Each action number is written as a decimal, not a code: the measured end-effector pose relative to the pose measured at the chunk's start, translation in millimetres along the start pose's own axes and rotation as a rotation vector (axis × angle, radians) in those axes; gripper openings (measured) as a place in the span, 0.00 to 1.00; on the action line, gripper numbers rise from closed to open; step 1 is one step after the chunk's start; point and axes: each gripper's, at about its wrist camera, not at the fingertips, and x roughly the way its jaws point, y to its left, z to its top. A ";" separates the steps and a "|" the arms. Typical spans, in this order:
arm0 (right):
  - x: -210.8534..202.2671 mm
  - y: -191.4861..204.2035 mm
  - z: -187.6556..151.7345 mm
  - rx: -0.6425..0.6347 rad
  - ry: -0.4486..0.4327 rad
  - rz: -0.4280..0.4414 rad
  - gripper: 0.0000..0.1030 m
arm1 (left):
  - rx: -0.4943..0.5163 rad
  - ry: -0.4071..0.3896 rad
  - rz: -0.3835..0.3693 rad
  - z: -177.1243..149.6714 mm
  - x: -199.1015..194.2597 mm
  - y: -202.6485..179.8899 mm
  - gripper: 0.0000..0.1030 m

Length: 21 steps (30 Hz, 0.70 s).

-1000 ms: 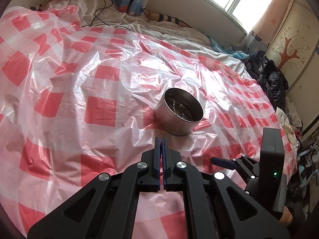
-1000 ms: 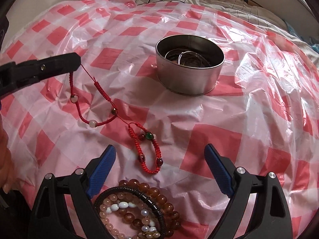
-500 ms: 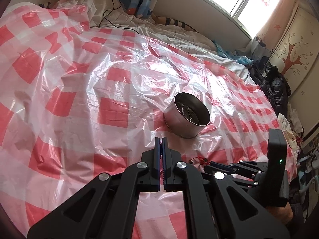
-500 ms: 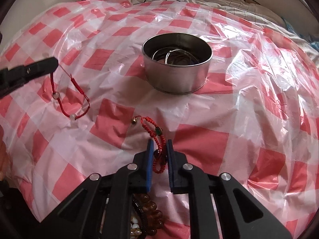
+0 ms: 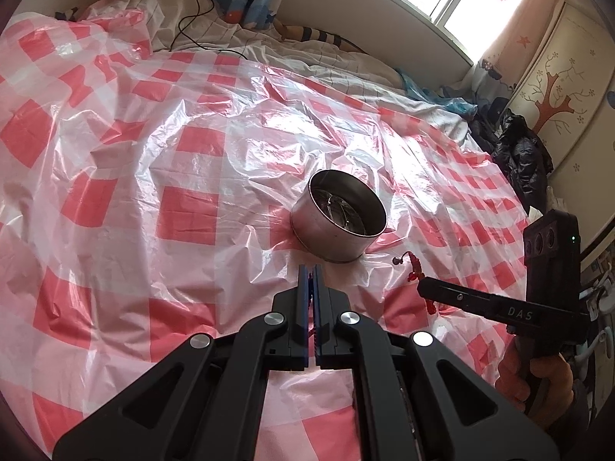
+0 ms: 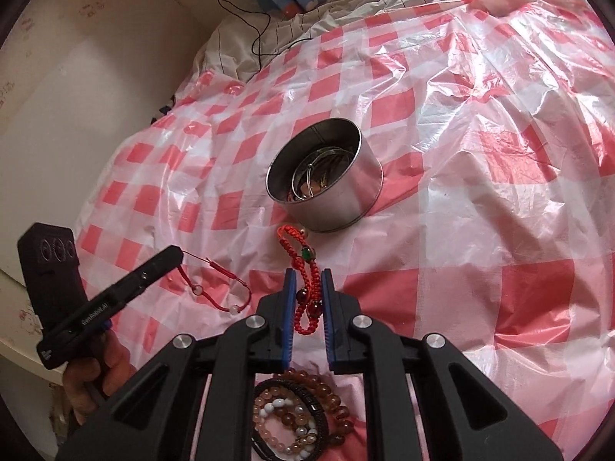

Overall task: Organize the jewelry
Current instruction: 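Carry the red cord bracelet to the tin with the right gripper and release it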

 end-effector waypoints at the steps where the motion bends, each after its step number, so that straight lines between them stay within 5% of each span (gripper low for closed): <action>1: -1.6 -0.3 0.8 0.004 -0.005 0.005 0.13 | 0.001 0.000 -0.001 -0.1 0.2 -0.7 0.02; 21: 6.0 9.4 22.0 0.013 -0.043 0.071 0.13 | 0.028 -0.023 -0.019 19.9 9.6 -13.0 0.02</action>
